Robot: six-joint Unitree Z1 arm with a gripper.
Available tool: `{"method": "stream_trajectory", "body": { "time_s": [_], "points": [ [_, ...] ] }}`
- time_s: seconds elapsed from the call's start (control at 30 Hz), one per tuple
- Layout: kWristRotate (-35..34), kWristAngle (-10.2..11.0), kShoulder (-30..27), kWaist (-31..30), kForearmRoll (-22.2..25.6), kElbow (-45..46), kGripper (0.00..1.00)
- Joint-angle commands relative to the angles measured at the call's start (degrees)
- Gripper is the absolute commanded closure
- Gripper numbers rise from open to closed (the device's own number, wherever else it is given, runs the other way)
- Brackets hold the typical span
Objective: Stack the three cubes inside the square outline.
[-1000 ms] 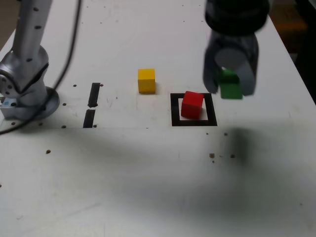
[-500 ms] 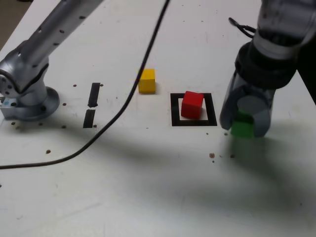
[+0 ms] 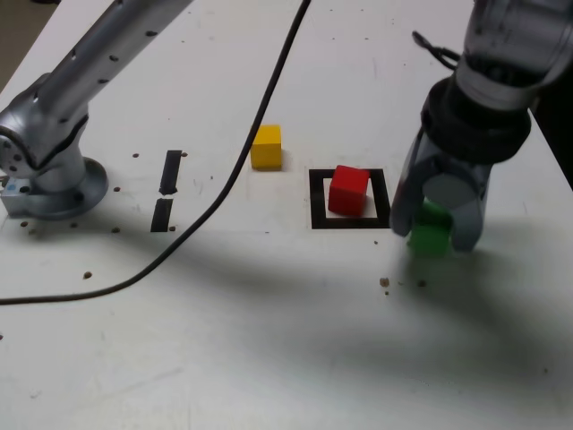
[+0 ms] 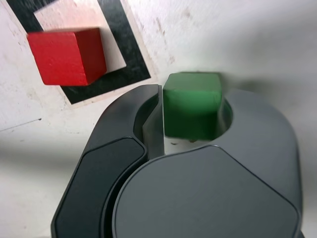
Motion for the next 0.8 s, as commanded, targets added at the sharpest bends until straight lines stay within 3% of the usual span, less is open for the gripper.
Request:
{"method": "stream_trajectory", "body": {
  "time_s": [0.0,0.27,0.47,0.6,0.77],
  "points": [
    [0.25,-0.22,0.36,-0.03,0.1,0.28,0.31],
    [0.95,1.96,-2.58,0.01,2.08,0.03,0.12],
    [-0.42,7.33,-16.31,-0.2,4.94,6.5,0.02],
    [-2.68,8.49,-27.5,1.16,4.84,19.17,0.01],
    [-4.26,9.87,-36.24,5.94,2.01,34.3,0.02]
  ]
}}
